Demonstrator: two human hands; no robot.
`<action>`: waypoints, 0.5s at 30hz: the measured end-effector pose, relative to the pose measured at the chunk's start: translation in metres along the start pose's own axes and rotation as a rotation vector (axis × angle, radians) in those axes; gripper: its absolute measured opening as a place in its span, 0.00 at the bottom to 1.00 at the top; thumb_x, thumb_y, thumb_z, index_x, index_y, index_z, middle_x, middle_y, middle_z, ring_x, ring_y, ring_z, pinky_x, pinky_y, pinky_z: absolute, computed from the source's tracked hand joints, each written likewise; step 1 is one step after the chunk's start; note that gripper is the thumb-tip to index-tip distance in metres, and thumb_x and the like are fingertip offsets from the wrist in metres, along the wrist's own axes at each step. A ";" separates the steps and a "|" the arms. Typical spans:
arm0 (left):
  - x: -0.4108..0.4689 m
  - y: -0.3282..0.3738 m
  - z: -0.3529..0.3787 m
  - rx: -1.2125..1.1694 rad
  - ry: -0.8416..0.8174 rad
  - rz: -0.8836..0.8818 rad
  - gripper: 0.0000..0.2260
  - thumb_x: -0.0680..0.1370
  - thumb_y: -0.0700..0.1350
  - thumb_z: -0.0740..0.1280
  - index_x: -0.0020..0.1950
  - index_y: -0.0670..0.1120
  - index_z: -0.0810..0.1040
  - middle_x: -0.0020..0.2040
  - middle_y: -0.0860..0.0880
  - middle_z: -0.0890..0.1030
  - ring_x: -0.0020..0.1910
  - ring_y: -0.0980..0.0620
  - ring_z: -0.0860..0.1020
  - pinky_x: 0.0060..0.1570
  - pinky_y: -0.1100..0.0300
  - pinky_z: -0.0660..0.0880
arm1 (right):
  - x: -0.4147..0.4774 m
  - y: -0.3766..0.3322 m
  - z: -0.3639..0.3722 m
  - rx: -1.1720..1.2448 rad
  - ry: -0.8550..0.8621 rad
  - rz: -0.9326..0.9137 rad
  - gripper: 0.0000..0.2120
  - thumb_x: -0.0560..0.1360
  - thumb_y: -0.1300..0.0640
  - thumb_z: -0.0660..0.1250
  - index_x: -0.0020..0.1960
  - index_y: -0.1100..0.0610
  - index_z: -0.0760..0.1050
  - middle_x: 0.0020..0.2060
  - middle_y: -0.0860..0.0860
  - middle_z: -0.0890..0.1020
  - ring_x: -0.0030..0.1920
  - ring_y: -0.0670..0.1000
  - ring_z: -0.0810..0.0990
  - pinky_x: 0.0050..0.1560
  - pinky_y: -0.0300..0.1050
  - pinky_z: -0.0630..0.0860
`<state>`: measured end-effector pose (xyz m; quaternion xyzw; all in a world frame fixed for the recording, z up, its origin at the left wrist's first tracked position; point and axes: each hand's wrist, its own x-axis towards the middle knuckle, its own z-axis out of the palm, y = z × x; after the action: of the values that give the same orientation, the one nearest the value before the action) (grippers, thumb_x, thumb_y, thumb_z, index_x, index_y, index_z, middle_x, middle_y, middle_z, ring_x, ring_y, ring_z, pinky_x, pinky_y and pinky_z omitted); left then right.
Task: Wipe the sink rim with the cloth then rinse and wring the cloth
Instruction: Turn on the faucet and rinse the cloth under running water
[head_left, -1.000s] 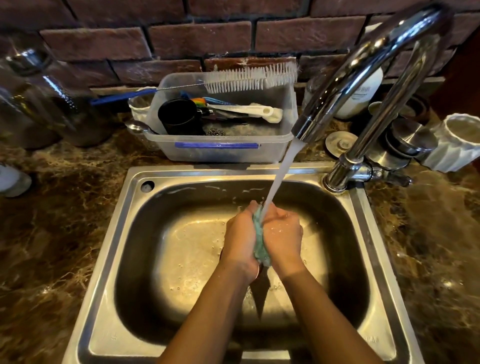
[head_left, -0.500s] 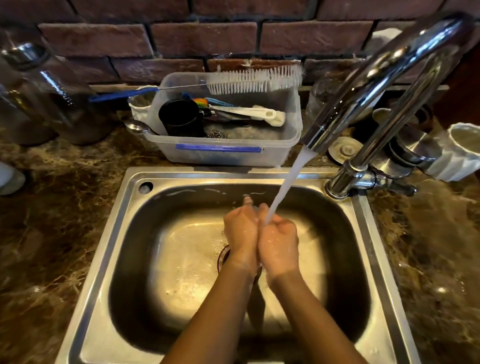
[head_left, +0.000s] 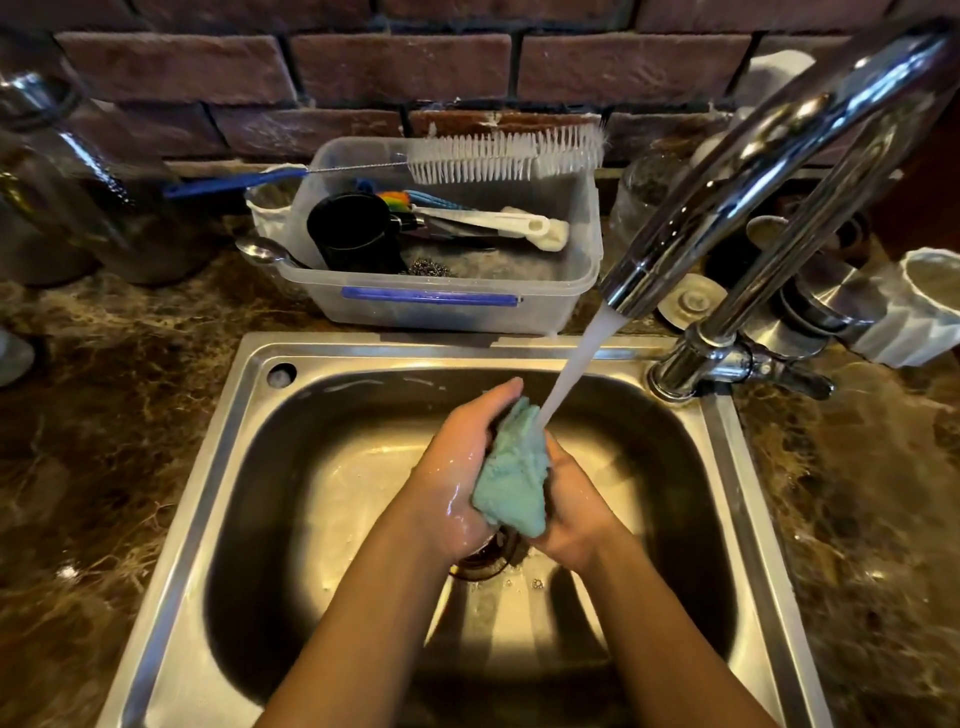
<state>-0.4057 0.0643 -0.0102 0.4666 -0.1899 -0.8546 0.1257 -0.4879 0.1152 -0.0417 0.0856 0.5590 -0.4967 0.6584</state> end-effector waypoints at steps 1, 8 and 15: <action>0.002 0.004 -0.005 0.067 0.003 0.008 0.16 0.75 0.56 0.71 0.47 0.43 0.84 0.40 0.44 0.81 0.41 0.48 0.78 0.53 0.51 0.74 | 0.001 0.001 -0.003 0.057 -0.127 -0.014 0.19 0.74 0.42 0.66 0.52 0.56 0.84 0.47 0.56 0.85 0.41 0.52 0.84 0.35 0.44 0.78; 0.031 -0.004 -0.047 0.271 0.315 0.135 0.17 0.79 0.54 0.68 0.56 0.43 0.84 0.47 0.45 0.88 0.42 0.49 0.86 0.41 0.57 0.80 | -0.019 -0.011 -0.009 -0.012 -0.208 -0.187 0.21 0.77 0.40 0.65 0.50 0.58 0.81 0.40 0.60 0.83 0.25 0.48 0.75 0.19 0.36 0.67; 0.032 -0.034 -0.030 -0.121 0.128 0.079 0.22 0.77 0.60 0.65 0.57 0.44 0.83 0.48 0.43 0.87 0.41 0.48 0.86 0.44 0.52 0.81 | -0.035 -0.024 0.003 -0.302 -0.095 -0.267 0.18 0.80 0.41 0.64 0.50 0.55 0.83 0.47 0.57 0.87 0.51 0.56 0.85 0.60 0.53 0.79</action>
<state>-0.3984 0.0761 -0.0645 0.5038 -0.1477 -0.8275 0.1991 -0.4993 0.1207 -0.0018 -0.1123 0.6018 -0.4937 0.6176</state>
